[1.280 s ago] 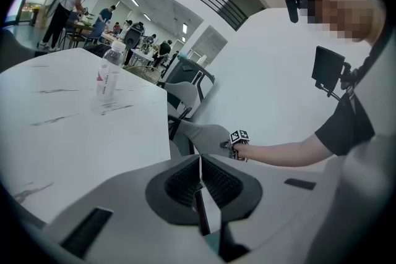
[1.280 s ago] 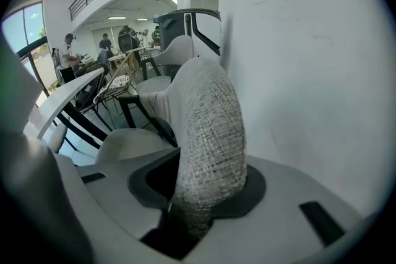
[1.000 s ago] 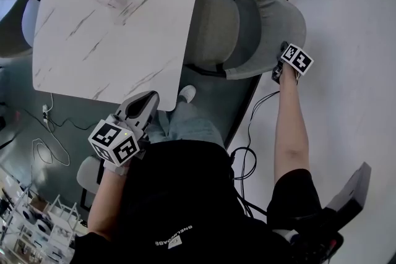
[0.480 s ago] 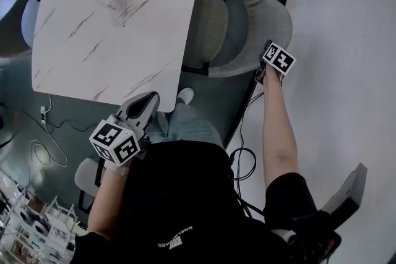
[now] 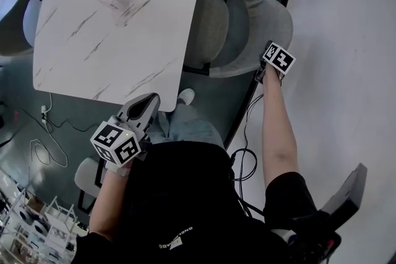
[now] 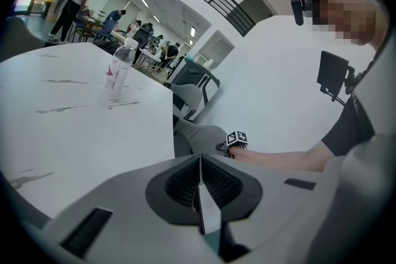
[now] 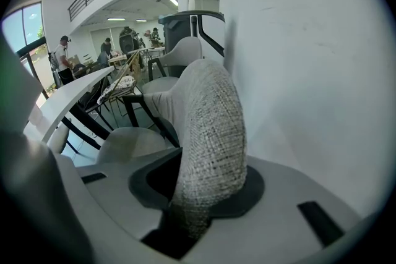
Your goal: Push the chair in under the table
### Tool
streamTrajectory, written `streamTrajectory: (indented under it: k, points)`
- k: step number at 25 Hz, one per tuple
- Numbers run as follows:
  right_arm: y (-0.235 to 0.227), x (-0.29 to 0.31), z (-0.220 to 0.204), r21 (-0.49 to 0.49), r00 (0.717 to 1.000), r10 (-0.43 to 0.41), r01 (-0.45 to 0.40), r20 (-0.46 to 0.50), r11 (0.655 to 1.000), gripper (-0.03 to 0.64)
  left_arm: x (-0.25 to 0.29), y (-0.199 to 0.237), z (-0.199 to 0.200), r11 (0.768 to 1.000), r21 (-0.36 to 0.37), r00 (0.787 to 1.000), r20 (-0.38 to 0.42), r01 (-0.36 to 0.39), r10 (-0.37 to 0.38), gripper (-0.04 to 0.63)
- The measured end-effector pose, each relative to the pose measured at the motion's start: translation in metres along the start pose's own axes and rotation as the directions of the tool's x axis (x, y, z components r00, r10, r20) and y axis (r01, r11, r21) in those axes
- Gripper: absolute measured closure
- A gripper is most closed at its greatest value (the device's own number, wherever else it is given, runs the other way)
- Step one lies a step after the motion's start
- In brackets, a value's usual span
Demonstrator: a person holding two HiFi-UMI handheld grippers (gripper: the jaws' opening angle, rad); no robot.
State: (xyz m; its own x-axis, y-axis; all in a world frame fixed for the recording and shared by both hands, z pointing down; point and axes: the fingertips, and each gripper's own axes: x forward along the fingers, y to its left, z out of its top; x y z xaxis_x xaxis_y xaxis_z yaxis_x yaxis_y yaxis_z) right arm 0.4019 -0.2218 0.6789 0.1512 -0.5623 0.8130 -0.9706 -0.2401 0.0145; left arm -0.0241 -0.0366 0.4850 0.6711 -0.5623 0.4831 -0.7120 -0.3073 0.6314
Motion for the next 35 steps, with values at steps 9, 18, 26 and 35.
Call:
streamTrajectory:
  k: [9, 18, 26, 35]
  points:
    - [-0.006, -0.007, -0.006, -0.106, 0.996, -0.052, 0.045, -0.065, 0.993, 0.445, -0.017, 0.0, 0.006, 1.0, 0.013, 1.0, 0.029, 0.002, -0.002, 0.595]
    - [-0.006, -0.069, 0.021, -0.219, 0.982, -0.186, 0.185, 0.018, 0.958, 0.414, -0.037, 0.002, 0.034, 0.996, 0.046, 0.996, 0.046, 0.074, -0.076, 0.595]
    - [0.085, -0.18, 0.066, -0.212, 0.965, 0.09, -0.038, 0.245, 0.977, 0.442, -0.062, 0.011, 0.068, 0.979, 0.116, 0.985, 0.029, 0.165, -0.17, 0.595]
    - [0.218, -0.353, 0.086, -0.235, 0.755, 0.454, -0.389, 0.472, 0.891, 0.57, -0.08, -0.019, 0.14, 0.917, 0.265, 0.946, 0.052, 0.297, -0.321, 0.595]
